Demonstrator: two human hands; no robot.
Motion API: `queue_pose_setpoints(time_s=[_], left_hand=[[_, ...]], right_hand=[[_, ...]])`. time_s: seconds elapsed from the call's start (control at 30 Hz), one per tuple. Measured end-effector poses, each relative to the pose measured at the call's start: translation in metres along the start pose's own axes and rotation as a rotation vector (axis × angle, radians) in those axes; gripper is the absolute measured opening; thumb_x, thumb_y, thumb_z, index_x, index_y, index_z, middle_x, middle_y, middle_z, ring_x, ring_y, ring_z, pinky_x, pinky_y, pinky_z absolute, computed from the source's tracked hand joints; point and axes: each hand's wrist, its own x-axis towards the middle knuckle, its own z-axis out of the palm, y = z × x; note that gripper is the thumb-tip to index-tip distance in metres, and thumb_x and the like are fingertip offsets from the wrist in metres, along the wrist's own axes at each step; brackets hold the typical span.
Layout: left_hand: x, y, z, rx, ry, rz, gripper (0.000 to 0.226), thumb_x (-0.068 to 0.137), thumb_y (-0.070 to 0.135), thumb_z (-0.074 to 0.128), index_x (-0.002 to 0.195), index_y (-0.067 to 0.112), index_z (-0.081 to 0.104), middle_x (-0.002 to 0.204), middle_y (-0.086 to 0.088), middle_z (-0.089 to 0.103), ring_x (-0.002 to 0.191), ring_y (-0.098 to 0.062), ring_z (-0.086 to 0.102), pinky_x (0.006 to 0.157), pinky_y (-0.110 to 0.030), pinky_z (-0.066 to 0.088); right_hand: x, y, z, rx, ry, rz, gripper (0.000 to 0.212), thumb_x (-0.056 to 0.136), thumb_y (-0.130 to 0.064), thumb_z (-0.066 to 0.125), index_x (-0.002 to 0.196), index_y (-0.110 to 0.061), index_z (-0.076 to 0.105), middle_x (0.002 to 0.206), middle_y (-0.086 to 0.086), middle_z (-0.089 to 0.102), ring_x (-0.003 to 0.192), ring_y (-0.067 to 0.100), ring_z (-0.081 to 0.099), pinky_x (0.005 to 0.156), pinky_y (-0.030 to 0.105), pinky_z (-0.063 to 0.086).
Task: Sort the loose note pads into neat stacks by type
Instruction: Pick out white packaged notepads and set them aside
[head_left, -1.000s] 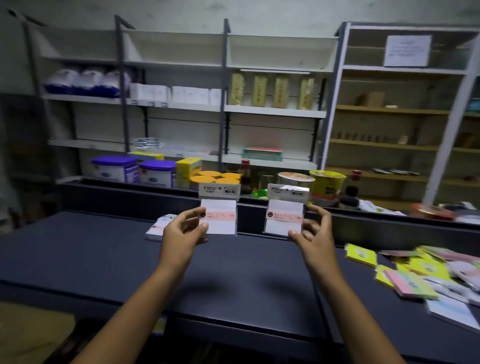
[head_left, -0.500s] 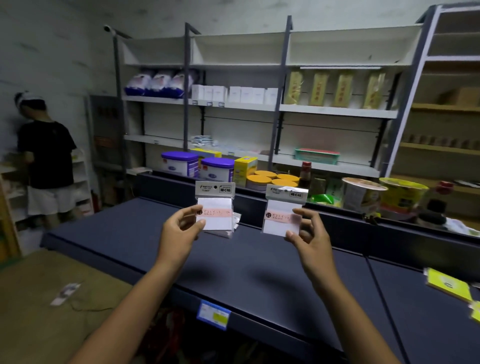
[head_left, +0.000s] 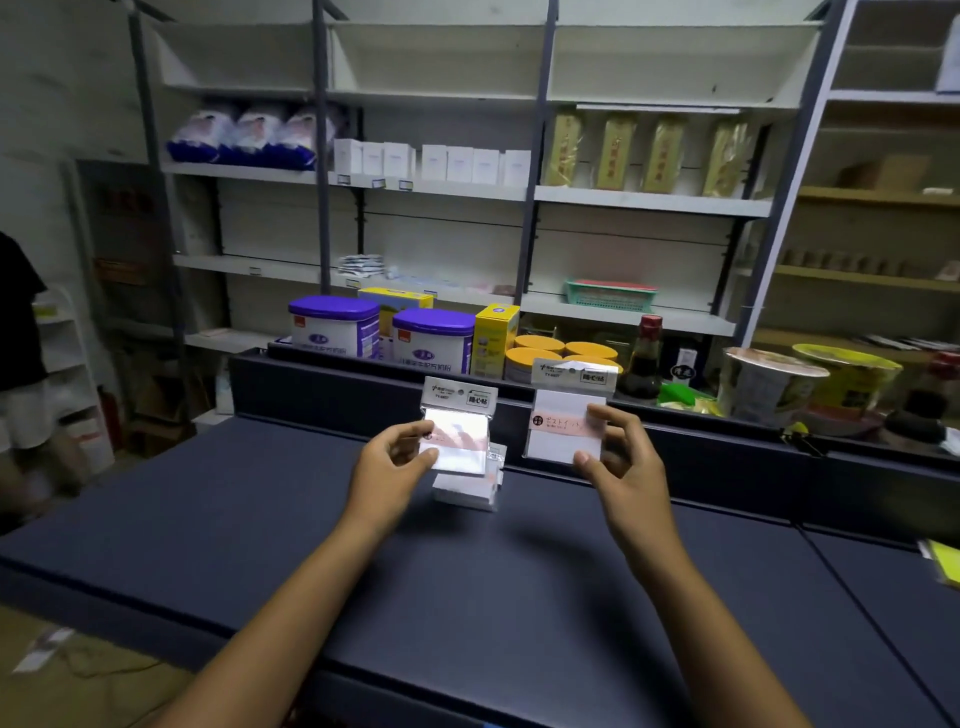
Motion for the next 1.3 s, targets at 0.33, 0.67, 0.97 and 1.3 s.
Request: queue_pose_setpoints(time_s=[0.33,0.67,0.97,1.3], left_hand=[[0.049,-0.041,0.018,0.160,-0.228,0.033,0.030,0.084,0.009,0.074,0.107,0.027,0.068,0.105,0.010,0.069,0.094,-0.008,0.061,0.090,-0.020,0.049],[0.045,-0.059,0.015,0.389,-0.256,0.042,0.026,0.087,0.033,0.070,0.113,0.032,0.068,0.102,0.012,0.064,0.101,-0.003,0.056,0.093,-0.021,0.045],[0.041,-0.057,0.014,0.648,-0.295,0.138,0.027,0.093,0.040,0.058,0.119,0.034,0.062,0.116,0.009,0.047,0.115,-0.010,0.039,0.099,-0.030,0.042],[0.079,-0.031,-0.011,0.820,-0.235,0.239,0.026,0.090,0.043,0.062,0.112,0.030,0.064,0.110,0.008,0.059,0.104,-0.009,0.058,0.090,-0.032,0.051]], right_hand=[[0.037,0.017,0.026,-0.013,0.099,0.007,0.046,0.090,0.002,0.064,0.125,-0.028,0.057,0.116,-0.005,0.063,0.105,0.008,0.067,0.085,0.023,0.058],[0.055,0.035,0.060,0.004,0.064,0.016,0.046,0.090,0.002,0.064,0.124,-0.030,0.058,0.115,-0.007,0.063,0.103,0.004,0.067,0.088,0.031,0.059],[0.052,0.042,0.051,-0.031,0.013,0.010,0.047,0.089,0.003,0.065,0.124,-0.028,0.058,0.117,0.000,0.064,0.108,0.009,0.066,0.087,0.028,0.058],[0.053,0.047,0.051,-0.088,-0.019,0.041,0.045,0.085,-0.008,0.074,0.124,-0.028,0.062,0.110,-0.006,0.068,0.100,0.006,0.065,0.082,0.022,0.056]])
